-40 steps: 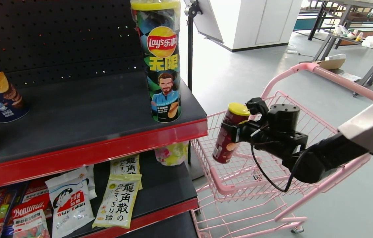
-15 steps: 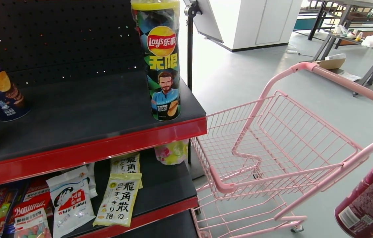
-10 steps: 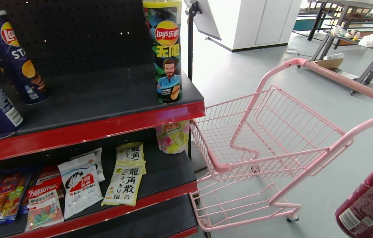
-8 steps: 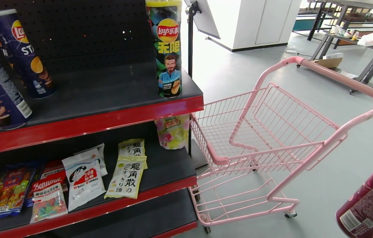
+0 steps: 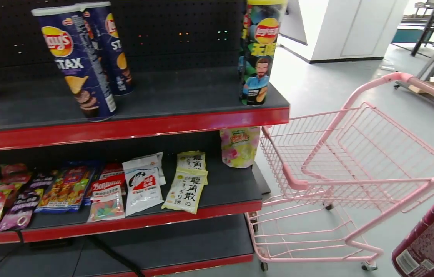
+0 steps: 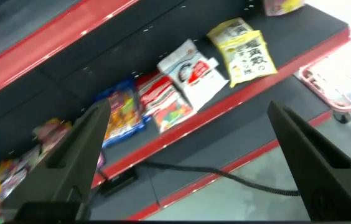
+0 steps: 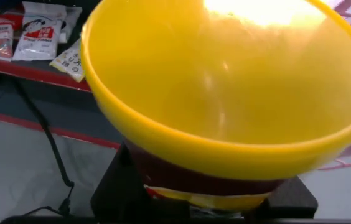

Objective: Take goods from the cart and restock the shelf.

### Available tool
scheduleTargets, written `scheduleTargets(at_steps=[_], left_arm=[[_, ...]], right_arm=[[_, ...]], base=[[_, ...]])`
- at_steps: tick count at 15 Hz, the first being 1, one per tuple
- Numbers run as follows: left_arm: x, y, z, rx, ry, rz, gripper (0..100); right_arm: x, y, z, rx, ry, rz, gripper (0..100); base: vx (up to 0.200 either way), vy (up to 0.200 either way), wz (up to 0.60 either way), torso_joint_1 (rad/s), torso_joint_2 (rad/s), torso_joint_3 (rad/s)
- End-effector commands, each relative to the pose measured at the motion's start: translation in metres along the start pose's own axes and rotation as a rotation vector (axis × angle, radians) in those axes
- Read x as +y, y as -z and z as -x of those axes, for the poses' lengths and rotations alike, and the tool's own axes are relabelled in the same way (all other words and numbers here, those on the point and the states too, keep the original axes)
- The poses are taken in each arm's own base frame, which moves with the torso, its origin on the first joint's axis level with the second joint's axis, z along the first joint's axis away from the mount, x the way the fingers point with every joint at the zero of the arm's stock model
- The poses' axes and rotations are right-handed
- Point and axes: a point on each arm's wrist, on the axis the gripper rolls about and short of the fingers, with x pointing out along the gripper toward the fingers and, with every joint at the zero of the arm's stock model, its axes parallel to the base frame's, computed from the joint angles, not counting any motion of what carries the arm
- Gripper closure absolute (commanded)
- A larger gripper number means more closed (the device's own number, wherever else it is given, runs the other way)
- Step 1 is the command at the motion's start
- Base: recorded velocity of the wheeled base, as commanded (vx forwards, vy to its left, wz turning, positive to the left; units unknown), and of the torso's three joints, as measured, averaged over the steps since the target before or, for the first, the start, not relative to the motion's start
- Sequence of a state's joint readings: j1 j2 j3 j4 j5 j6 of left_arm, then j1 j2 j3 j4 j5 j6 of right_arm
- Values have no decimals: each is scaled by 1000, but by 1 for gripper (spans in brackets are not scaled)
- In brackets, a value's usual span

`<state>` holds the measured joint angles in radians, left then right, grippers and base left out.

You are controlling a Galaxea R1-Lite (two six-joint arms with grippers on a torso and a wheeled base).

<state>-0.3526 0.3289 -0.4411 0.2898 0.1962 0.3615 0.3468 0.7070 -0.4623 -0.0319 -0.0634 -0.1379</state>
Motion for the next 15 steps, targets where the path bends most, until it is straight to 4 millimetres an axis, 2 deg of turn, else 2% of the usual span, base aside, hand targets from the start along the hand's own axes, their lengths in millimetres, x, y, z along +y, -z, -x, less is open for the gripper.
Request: scheduleTargets(at_steps=[1, 6, 11, 15], left_arm=[[0, 1, 1, -4, -1, 0, 0], [0, 1, 1, -5, -2, -4, 0], [0, 0, 1, -8, -3, -5, 0], [0, 0, 1, -8, -3, -23, 0]], right_arm=[[0, 0, -1, 3, -4, 2, 100], [1, 3, -2, 13, -2, 9, 100], [2, -2, -5, 2, -58, 26, 100], [3, -14, -16, 8, -127, 52, 100]], base=[[0, 0, 0, 0, 0, 0], [0, 0, 0, 15, -41, -33], [0, 0, 0, 149, -469, -325], [0, 0, 0, 204, -593, -381]])
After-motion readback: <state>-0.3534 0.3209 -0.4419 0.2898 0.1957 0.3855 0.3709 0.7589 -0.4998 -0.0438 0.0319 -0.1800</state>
